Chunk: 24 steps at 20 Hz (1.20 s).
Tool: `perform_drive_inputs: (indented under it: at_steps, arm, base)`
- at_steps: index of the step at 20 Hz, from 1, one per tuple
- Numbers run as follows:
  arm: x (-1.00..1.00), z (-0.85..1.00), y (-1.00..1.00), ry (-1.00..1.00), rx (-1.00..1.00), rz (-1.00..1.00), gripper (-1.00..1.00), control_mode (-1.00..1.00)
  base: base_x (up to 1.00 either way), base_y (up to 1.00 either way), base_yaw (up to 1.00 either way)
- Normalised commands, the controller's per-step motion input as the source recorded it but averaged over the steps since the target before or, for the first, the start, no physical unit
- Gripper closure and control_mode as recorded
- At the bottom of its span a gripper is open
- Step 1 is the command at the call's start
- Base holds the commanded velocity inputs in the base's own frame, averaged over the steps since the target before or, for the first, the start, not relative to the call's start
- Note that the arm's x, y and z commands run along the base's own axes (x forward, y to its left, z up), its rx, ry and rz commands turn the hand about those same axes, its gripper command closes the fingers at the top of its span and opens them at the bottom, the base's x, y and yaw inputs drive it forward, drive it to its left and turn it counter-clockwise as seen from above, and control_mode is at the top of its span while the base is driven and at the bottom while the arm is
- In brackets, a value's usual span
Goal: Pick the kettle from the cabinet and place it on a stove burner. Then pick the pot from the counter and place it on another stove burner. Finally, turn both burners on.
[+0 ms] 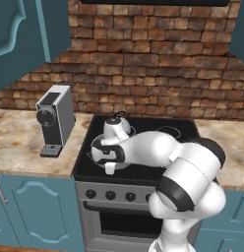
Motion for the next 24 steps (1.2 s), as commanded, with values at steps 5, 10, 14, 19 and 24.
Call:
perform_drive_inputs:
  at_steps: [5, 10, 14, 19, 24]
  arm:
    - [0.21, -0.14, 0.09, 0.00, 0.02, 0.00, 1.00, -1.00]
    - [0.18, -0.12, 0.08, 0.00, 0.01, 0.00, 1.00, -1.00]
    - [0.22, -0.09, 0.06, 0.00, 0.00, 0.00, 1.00, -1.00]
    - [0.05, -0.06, 0.10, 0.00, 0.00, 0.00, -1.00, -1.00]
    - [0.00, -0.05, 0.21, 0.00, 0.00, 0.00, -1.00, -1.00]
  base:
    - [0.00, 0.00, 0.00]
    - [0.00, 0.00, 0.00]
    - [0.00, 0.00, 0.00]
    - [0.00, 0.00, 0.00]
    - [0.00, 0.00, 0.00]
